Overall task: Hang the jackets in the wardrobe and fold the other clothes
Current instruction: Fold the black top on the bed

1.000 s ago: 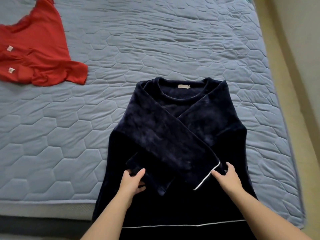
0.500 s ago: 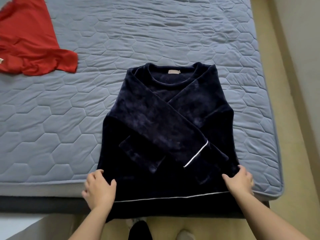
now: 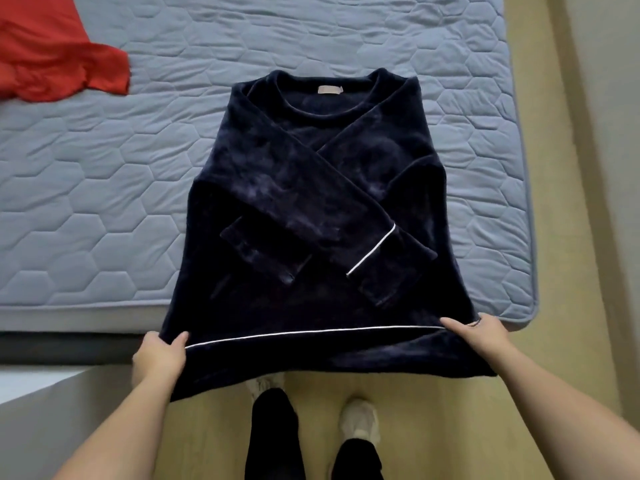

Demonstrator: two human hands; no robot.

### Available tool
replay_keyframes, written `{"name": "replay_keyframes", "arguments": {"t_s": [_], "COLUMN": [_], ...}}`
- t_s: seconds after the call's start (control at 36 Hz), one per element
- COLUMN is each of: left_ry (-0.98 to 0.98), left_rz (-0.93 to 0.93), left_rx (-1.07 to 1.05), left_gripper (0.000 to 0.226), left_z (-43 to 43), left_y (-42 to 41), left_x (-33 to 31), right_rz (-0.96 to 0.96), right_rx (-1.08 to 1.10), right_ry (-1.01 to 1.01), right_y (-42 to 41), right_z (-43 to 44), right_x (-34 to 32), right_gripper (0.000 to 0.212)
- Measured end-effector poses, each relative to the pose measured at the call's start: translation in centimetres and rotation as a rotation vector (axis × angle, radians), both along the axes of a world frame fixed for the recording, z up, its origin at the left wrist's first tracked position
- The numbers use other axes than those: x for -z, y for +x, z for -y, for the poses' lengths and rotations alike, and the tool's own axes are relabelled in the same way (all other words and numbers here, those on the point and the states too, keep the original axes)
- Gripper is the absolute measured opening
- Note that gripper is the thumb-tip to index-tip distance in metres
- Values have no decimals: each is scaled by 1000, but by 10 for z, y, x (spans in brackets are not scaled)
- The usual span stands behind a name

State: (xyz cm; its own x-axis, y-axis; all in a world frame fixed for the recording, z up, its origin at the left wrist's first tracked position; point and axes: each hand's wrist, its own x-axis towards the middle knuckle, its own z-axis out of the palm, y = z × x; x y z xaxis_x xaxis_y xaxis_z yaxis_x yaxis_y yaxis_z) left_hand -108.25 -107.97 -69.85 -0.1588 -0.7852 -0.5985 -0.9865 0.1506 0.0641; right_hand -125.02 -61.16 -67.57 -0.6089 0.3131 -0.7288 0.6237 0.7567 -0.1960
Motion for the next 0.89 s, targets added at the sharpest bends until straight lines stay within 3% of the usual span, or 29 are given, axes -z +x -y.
{"name": "replay_keyframes", "arguments": {"t_s": [0.11, 0.17, 0.25, 0.36, 0.5, 0.58, 0.67, 0.81, 0.89], "left_ry": [6, -79, -200, -228, -263, -214, -204, -137, -118], "left_rz": [96, 129, -13, -183, -357, -267, -58, 48, 106], "left_rx": [-30, 92, 379, 769, 1112, 1272, 1282, 1181, 1026], "left_gripper": [55, 63, 64, 71, 73, 72, 75, 86, 73], "left_z": [-17, -23, -37, -72, -125, -140, -124, -89, -74], "left_y": [-16, -22, -38, -80, -142, -154, -125, -44, 3], "left_x": [-9, -16, -21, -20, -3, 26, 51, 39, 27], "right_rz": [208, 224, -59, -341, -496, -365, -247, -165, -102], "right_rx": [-153, -203, -358, -574, -941, -1076, -1080, -1101, -1018], "right_ry": [132, 260, 374, 319, 199, 186, 254, 326, 317], "right_y": [9, 8, 2, -15, -29, -25, -10, 27, 43], "right_z": [2, 5, 19, 52, 92, 93, 66, 13, -3], "right_x": [-4, -6, -5, 2, 28, 54, 70, 56, 43], "right_gripper": [56, 66, 69, 72, 72, 66, 65, 75, 78]}}
